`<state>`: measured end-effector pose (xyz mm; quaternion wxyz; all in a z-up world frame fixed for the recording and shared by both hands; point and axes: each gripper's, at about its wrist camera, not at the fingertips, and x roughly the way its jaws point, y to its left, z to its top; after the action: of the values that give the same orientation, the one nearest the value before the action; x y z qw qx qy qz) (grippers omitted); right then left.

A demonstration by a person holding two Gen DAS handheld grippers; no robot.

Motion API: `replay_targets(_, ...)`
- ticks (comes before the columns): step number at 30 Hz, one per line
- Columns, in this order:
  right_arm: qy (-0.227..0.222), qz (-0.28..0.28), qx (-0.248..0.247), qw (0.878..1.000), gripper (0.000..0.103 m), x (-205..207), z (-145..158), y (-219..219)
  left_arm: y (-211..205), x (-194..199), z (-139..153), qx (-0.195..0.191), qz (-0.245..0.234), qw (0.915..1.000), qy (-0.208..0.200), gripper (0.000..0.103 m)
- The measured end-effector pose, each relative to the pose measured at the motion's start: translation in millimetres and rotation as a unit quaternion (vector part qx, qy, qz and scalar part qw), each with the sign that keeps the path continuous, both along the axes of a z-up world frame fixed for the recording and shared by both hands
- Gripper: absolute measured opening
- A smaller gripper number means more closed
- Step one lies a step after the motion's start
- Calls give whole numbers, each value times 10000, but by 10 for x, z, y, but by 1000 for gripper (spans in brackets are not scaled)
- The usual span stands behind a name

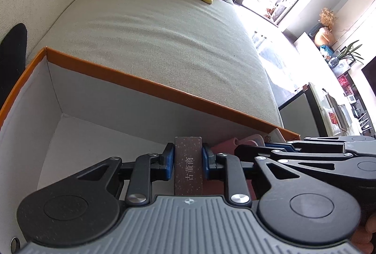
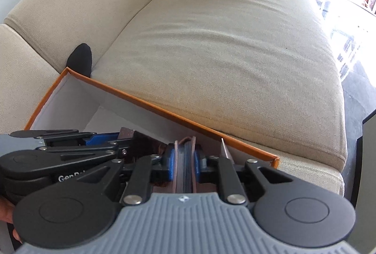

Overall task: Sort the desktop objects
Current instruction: 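Push photo card box down beside wallet with left gripper while right holds wallet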

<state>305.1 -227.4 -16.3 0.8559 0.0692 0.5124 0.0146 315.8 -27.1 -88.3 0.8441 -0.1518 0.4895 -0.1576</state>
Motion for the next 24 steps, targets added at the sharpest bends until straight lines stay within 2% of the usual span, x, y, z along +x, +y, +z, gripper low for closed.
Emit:
replay_targets(3,145,-52,26,9999,16,-2,41,-37,-46,10,4,-48,-43,10000,45,26)
replay_targets(7,260,-121,-204,9994,16,5,134,-31,-156,35,6,-138,-149,9997,116,26)
replay_targets(10,140,-165,-430,9988,16,19,138,-9,-217,67,-21,-105,-50,9998,183,26)
replay_targets(15,156,-303,-373,9987,17,11,57,-23,-188,85,-65,-206,221,9991,313,26)
replay_targets(16,152,-313,-344,9988,20,3,51,-33,-190,88,-71,-215,232,9989,344,26)
replay_targets(21,-129,-316,-134,9993,23,-43,219,-80,-220,81,-98,-270,222,9984,438,26)
replay_targets(24,-324,-248,-214,9989,23,-89,340,-77,-257,77,-105,-304,189,9981,505,27)
